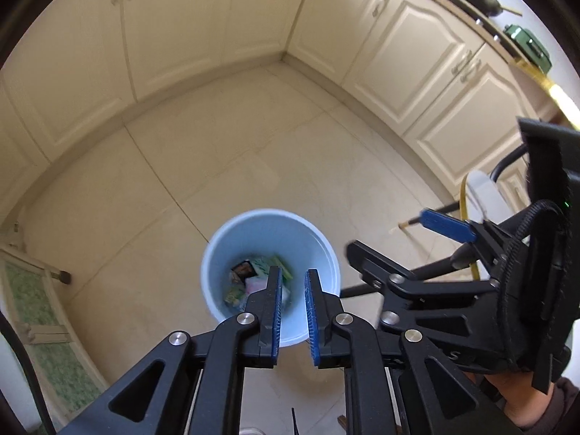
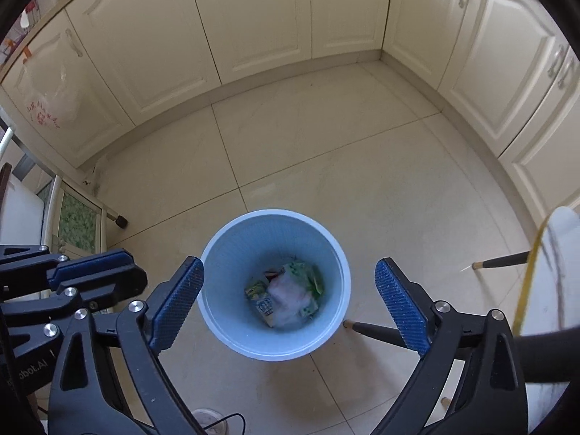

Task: Collect trash
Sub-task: 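Move both tools back toward the table and hold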

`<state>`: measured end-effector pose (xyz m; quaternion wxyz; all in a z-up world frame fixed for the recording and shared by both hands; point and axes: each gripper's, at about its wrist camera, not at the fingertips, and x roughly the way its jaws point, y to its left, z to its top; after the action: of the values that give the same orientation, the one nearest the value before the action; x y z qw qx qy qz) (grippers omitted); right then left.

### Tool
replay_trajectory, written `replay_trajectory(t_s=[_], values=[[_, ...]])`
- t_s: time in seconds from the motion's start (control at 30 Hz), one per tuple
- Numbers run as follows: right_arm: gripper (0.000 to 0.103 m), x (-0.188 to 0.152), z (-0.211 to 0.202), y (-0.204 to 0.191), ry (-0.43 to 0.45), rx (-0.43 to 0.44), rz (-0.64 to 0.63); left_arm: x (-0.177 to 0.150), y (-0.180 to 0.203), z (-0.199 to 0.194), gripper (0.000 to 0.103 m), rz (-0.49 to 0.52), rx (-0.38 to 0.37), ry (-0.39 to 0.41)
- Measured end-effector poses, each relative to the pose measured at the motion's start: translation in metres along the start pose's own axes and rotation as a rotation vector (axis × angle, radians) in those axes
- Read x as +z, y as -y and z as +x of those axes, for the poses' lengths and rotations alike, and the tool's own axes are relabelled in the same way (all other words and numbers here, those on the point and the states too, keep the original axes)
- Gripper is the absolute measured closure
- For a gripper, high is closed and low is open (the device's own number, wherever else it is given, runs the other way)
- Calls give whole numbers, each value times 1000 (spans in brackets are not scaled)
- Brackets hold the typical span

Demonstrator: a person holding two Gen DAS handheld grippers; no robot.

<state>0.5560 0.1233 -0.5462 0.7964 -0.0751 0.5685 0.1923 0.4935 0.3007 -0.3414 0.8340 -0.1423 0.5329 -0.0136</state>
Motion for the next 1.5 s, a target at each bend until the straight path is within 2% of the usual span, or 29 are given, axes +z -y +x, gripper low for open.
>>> replay_trajectory(t_s=[0.17, 0.23, 0.3, 0.57, 0.67, 0.8, 0.83, 0.93, 1.07, 1.17, 1.23, 1.3, 1.37, 1.5], values=[[1, -3, -72, -12, 100, -57, 30, -18, 20, -77, 56, -9, 86, 154], [0, -9, -108, -20, 152, -66, 44, -27, 30, -111, 52, -5, 101, 222], [0, -16, -150, -28, 220, -83, 35, -36, 42, -147, 44, 1, 114, 293], [0, -52, -310, -44, 453, -82, 43, -100, 115, -276, 8, 62, 148, 586], [0, -72, -370, -44, 535, -94, 58, -126, 141, -311, 3, 72, 142, 672], [0, -107, -444, -40, 652, -114, 88, -168, 185, -339, 1, 119, 157, 764], [0, -115, -461, -39, 675, -121, 97, -189, 191, -345, 1, 134, 152, 786], [0, -136, -508, -38, 747, -148, 117, -229, 228, -360, 1, 161, 129, 832], [0, -168, -569, -39, 845, -198, 131, -265, 261, -376, 1, 214, 103, 891], [0, -187, -605, -39, 871, -211, 130, -303, 266, -389, 1, 222, 112, 934], [0, -198, -624, -39, 897, -220, 140, -322, 277, -393, 1, 240, 89, 958], [0, -209, -641, -40, 924, -237, 136, -347, 272, -405, 1, 261, 70, 976], [0, -217, -655, -43, 951, -266, 131, -362, 279, -413, 1, 276, 67, 1002], [0, -226, -672, -47, 983, -290, 127, -389, 267, -418, 1, 284, 77, 1030]])
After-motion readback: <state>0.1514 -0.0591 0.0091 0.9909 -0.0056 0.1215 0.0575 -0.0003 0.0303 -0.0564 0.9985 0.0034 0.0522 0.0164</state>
